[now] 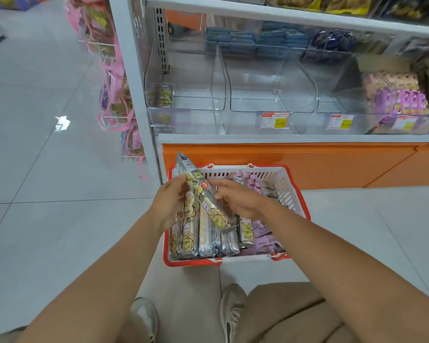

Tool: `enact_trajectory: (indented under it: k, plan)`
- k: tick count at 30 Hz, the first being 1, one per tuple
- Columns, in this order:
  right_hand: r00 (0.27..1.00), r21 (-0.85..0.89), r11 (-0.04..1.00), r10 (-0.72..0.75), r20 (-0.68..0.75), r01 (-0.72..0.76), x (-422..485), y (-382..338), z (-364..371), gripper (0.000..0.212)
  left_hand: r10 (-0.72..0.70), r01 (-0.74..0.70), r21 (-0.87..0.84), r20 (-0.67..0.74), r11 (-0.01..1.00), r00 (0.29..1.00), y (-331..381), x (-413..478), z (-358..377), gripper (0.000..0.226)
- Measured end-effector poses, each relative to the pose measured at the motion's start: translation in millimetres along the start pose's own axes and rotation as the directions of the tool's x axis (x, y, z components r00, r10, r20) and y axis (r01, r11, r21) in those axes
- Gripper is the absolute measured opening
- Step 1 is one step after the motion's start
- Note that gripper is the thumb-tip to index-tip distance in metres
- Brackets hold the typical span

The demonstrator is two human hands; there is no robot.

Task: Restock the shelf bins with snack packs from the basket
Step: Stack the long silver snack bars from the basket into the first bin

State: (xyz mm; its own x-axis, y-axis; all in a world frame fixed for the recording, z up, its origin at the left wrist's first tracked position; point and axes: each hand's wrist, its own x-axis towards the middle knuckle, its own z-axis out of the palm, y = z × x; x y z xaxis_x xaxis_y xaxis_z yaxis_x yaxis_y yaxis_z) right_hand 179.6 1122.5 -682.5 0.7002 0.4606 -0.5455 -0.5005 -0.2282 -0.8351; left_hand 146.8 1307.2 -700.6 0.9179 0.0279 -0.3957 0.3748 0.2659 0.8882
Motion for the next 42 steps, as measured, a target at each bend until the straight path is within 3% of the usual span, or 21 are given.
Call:
enact_trajectory:
  k: [3,6,10,15,19,21,23,26,28,30,32,37,42]
  plan:
    - [0.998,0.037,0.999,-0.014,0.054,0.012,-5,1,-2,0.043,-0.04,0.036,-0.109,-0.036,0.993,0.999,11,-2,8,0.017]
    - [0.997,0.038,0.998,-0.047,0.061,0.045,-11,-5,1,0.035,-0.035,0.026,-0.065,-0.134,0.998,0.99,17,-6,12,0.018]
    - [0.963,-0.327,0.915,-0.266,-0.053,0.235,-26,-19,5,0.036,0.038,-0.028,0.042,-0.278,0.999,0.96,24,-6,11,0.026]
    - [0.924,-0.568,0.76,-0.383,0.004,0.318,-38,-27,21,0.045,0.078,-0.071,0.034,-0.378,0.997,0.922,36,-4,11,0.036]
    - [0.9,-0.652,0.687,-0.436,-0.017,0.321,-42,-40,30,0.048,0.122,-0.1,0.077,-0.387,0.992,0.914,49,-6,14,0.044]
    - [0.876,-0.678,0.657,-0.48,-0.04,0.329,-43,-52,30,0.048,0.147,-0.129,0.076,-0.326,0.989,0.934,61,-6,14,0.045]
    - [0.847,-0.668,0.663,-0.524,-0.093,0.337,-42,-68,27,0.046,0.217,-0.174,0.179,-0.26,0.968,0.941,73,-4,13,0.041]
    - [0.8,-0.632,0.696,-0.568,-0.193,0.341,-35,-100,15,0.042,0.426,-0.276,0.522,-0.191,0.807,0.884,90,-1,5,0.03]
    - [0.761,-0.626,0.695,-0.603,-0.24,0.353,-27,-126,9,0.037,0.562,-0.306,0.759,-0.094,0.575,0.822,95,5,-5,0.032]
    - [0.728,-0.632,0.693,-0.624,-0.285,0.346,-13,-152,5,0.035,0.634,-0.327,0.874,0.029,0.359,0.773,100,13,-16,0.041]
    - [0.705,-0.652,0.686,-0.634,-0.318,0.323,6,-175,3,0.035,0.667,-0.352,0.912,0.131,0.208,0.733,99,26,-26,0.051]
    - [0.682,-0.682,0.68,-0.635,-0.363,0.27,66,-221,-2,0.04,0.662,-0.327,0.945,0.265,-0.032,0.701,96,62,-44,0.075]
    - [0.677,-0.74,0.661,-0.601,-0.425,0.123,125,-245,-4,0.039,0.679,-0.304,0.94,0.326,-0.157,0.658,90,96,-61,0.083]
